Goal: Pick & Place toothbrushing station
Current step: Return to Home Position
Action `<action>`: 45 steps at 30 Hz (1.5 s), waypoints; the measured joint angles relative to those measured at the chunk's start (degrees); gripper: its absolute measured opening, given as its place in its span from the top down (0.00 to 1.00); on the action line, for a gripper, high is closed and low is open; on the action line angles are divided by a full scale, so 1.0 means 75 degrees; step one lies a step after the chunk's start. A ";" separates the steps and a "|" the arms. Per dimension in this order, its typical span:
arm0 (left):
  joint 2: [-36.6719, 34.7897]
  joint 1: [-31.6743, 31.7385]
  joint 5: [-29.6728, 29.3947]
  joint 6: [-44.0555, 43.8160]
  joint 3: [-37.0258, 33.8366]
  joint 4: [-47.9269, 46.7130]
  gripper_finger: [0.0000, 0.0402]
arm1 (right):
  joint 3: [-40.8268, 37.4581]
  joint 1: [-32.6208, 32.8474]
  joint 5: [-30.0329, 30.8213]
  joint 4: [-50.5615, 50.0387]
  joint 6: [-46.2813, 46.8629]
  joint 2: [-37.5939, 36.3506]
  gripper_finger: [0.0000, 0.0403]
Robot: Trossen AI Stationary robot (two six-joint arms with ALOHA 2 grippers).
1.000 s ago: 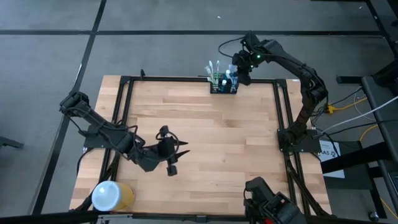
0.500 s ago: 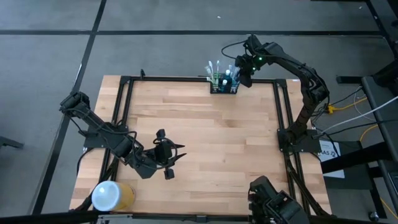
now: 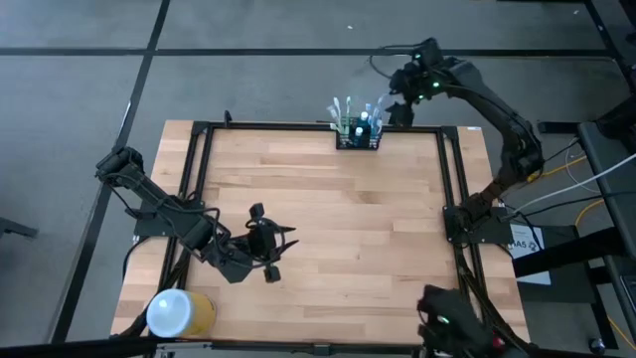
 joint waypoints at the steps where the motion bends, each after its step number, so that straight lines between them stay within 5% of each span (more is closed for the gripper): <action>1: 0.0000 0.0017 -0.0036 0.0048 0.0000 -0.0001 0.68 | 0.0053 -0.0004 -0.0012 -0.0062 0.0148 -0.0182 0.28; 6: -0.0093 0.0093 -0.0195 -0.0030 -0.0008 -0.0508 0.68 | 0.0140 0.0003 -0.1012 -0.0804 0.1395 -0.1528 0.30; 11: -0.1443 0.0057 -0.0558 -0.0178 -0.0731 -0.0395 0.68 | -0.0215 0.0003 -0.2463 -0.0815 0.2511 -0.3356 0.32; 19: -0.3653 0.0875 0.1160 0.1074 -0.3254 0.3161 0.71 | -0.2293 0.0158 -0.4144 0.0835 0.4626 -0.6251 0.34; 25: -0.3996 0.2332 0.2521 0.2154 -0.5066 0.6040 0.73 | -0.5320 0.0719 -0.3602 0.3371 0.6613 -0.9212 0.35; 32: -0.3994 0.3811 0.3931 0.3137 -0.5948 0.7151 0.73 | -0.7747 0.1181 -0.2353 0.5211 0.7232 -1.2223 0.35; 39: -0.3992 0.4926 0.4614 0.3414 -0.6444 0.7683 0.73 | -0.8789 0.1210 -0.2501 0.5077 0.6242 -1.2066 0.35; 45: -0.3809 0.5529 0.4275 0.3878 -0.6824 0.8253 0.73 | -0.9379 0.1289 -0.1200 0.5233 0.5112 -1.2131 0.35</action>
